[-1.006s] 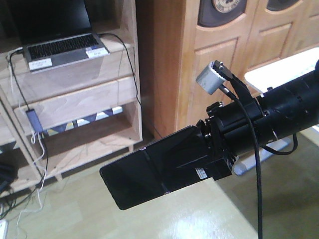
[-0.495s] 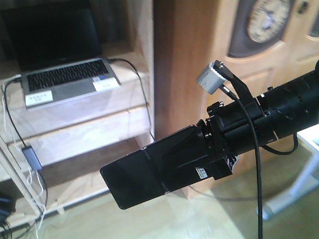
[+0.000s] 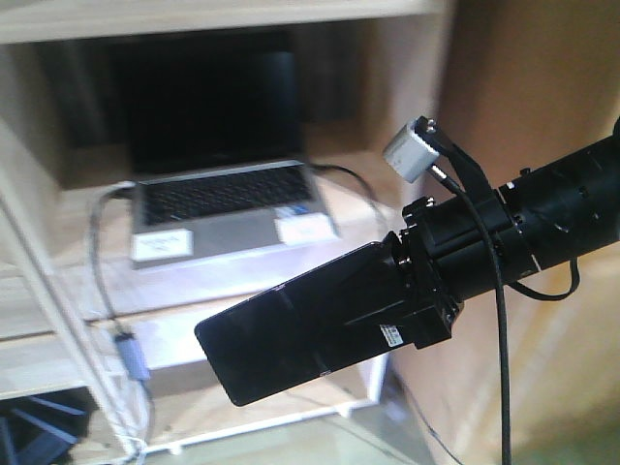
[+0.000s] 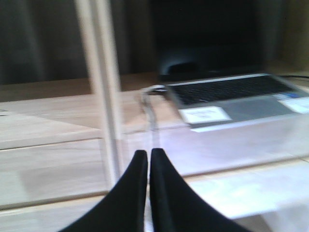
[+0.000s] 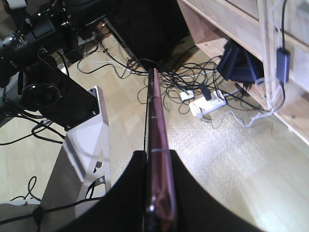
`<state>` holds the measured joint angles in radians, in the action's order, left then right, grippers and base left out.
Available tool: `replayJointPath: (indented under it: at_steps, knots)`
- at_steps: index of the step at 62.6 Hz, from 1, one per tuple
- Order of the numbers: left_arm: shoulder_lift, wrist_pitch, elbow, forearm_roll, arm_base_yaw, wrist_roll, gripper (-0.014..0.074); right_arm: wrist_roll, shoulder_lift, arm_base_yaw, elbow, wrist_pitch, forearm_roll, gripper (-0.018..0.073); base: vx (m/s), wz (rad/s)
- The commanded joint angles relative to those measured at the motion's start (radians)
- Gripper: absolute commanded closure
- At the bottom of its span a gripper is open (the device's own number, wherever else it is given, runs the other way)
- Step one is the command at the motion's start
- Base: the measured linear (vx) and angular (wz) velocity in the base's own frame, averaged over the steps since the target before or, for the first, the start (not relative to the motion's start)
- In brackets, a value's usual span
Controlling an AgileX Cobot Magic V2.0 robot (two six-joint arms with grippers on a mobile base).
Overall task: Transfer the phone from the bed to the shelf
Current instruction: 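Drive toward the wooden shelf unit holding the silver laptop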
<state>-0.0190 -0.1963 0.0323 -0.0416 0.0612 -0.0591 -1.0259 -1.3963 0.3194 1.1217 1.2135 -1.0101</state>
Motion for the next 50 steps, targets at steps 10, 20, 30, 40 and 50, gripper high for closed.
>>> replayJointPath:
  at_steps: [10, 20, 30, 40, 50]
  knots:
    - [-0.008, 0.070, 0.007, -0.009, 0.000, 0.000, 0.0595, -0.006, 0.034, 0.000, 0.027, 0.074, -0.078, 0.0561, 0.29, 0.48]
    - [-0.008, 0.070, 0.007, -0.009, 0.000, 0.000, 0.0595, -0.006, 0.034, 0.000, 0.027, 0.074, -0.078, 0.0561, 0.24, 0.36]
    - [-0.008, 0.070, 0.007, -0.009, 0.000, 0.000, 0.0595, -0.006, 0.034, 0.000, 0.027, 0.074, -0.078, 0.0561, 0.20, 0.21]
    - [-0.008, 0.070, 0.007, -0.009, 0.000, 0.000, 0.0595, -0.006, 0.034, 0.000, 0.027, 0.074, -0.078, 0.0561, 0.17, 0.09]
    - [-0.008, 0.070, 0.007, -0.009, 0.000, 0.000, 0.0595, -0.006, 0.034, 0.000, 0.027, 0.074, -0.078, 0.0561, 0.14, 0.01]
